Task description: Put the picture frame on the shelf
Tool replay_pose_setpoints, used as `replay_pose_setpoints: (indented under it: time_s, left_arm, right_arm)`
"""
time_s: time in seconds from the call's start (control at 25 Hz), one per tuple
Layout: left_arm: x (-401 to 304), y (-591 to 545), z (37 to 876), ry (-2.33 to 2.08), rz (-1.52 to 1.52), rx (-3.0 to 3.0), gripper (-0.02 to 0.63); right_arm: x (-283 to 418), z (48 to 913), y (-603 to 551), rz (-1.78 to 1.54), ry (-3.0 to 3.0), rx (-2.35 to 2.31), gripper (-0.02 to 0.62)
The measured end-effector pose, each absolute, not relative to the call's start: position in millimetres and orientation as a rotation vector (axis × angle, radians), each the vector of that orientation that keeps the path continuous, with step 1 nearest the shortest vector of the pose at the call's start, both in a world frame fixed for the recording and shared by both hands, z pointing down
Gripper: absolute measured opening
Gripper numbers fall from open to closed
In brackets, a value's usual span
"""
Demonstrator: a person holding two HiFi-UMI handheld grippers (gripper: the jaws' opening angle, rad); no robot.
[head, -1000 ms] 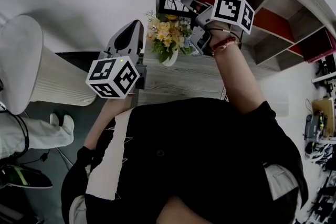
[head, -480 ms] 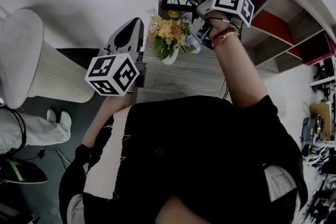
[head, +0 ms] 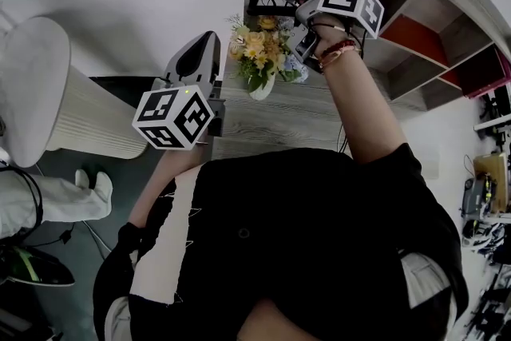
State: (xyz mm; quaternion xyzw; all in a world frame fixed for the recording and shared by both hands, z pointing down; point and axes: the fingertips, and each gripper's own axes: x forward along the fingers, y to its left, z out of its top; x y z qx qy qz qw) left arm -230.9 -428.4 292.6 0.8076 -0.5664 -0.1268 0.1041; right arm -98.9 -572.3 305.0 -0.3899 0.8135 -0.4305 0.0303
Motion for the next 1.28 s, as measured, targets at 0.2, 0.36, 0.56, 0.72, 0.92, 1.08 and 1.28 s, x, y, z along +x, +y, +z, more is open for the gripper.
replay_pose_setpoints:
  time_s: [0.2, 0.36, 0.56, 0.72, 0.92, 1.08, 1.28]
  left_arm:
    - [-233, -427, 293, -1.671, -0.371, 2.375, 0.012]
    - [-233, -428, 295, -1.668, -0.372, 2.372, 0.012]
    - [-239, -428, 293, -1.687, -0.389, 2.368, 0.011]
    - [-240, -428, 295, -1.685, -0.392, 2.365, 0.012]
    - [-242, -429, 296, -1.682, -0.394, 2.361, 0.012]
    - [-242, -430, 297, -1.681, -0.396, 2.359, 0.012]
    - [-241, -432, 298, -1.678, -0.397, 2.358, 0.012]
  right_arm:
    - [-99, 302, -574, -1.313, 2.518, -1.230, 0.105]
    - [-101, 301, -576, -1.274, 2.556, -1.270, 0.141]
    - [-101, 299, -580, -1.257, 2.553, -1.295, 0.183]
    - [-101, 297, -582, -1.244, 2.561, -1.310, 0.199]
    - [-106, 297, -585, -1.237, 2.588, -1.305, 0.219]
    - [-109, 299, -586, -1.239, 2.604, -1.304, 0.219]
    - [-110, 303, -587, -1.249, 2.602, -1.311, 0.229]
